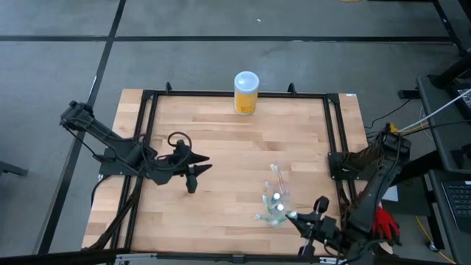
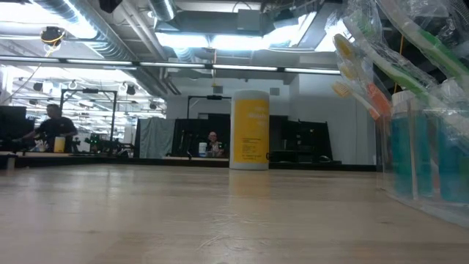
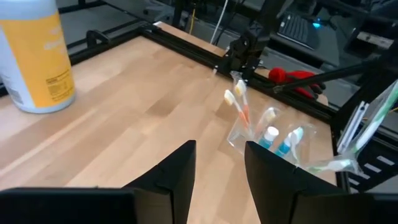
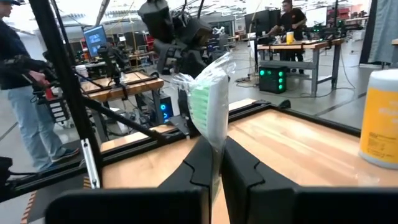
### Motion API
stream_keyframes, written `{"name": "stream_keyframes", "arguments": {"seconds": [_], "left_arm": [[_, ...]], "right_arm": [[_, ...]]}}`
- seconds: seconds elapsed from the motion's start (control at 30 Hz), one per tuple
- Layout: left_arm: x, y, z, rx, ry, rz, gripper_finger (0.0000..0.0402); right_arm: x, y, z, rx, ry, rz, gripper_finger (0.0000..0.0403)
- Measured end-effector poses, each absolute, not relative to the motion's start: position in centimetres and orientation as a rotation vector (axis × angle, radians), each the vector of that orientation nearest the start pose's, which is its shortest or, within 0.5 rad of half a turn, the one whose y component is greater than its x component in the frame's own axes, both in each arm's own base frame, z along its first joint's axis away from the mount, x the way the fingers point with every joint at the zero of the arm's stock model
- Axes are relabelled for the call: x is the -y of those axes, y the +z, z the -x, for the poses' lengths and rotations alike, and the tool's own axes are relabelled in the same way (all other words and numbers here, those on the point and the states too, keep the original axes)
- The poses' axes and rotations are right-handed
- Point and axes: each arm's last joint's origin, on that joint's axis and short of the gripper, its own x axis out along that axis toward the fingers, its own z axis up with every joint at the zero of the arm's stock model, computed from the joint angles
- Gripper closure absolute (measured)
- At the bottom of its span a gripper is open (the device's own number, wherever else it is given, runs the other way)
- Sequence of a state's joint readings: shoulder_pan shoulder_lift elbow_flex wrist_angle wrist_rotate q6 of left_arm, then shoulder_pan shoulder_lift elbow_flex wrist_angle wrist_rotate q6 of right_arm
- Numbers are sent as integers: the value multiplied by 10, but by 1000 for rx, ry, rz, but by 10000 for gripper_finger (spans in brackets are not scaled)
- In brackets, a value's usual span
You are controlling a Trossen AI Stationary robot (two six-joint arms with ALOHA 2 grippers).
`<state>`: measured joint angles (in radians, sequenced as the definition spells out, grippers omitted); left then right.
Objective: Pick & Place toothbrushing station
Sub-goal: Put the green toothbrush into the transparent organizer
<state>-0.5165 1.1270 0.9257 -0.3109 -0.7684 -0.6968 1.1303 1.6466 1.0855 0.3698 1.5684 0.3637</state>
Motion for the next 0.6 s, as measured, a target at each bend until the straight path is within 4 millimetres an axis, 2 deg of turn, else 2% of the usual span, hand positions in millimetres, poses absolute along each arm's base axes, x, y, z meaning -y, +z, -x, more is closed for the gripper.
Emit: {"name": "stream_keyframes", "arguments": {"seconds": [0.27,0.4,0.53,0.6], "left_arm": [[102,309,-220,-284,343,403,279],[104,310,-221,-283,307,424,286],[105,314,-223,-254,283,441,291],[106,318,-224,-234,249,442,293]], "right_arm": [[-306,255,-176,31,-440,-137,388],[-307,251,-171,33,-424,-153,388],[-311,256,-157,35,-384,-180,388],[-310,268,-148,42,-360,-233,388]]}}
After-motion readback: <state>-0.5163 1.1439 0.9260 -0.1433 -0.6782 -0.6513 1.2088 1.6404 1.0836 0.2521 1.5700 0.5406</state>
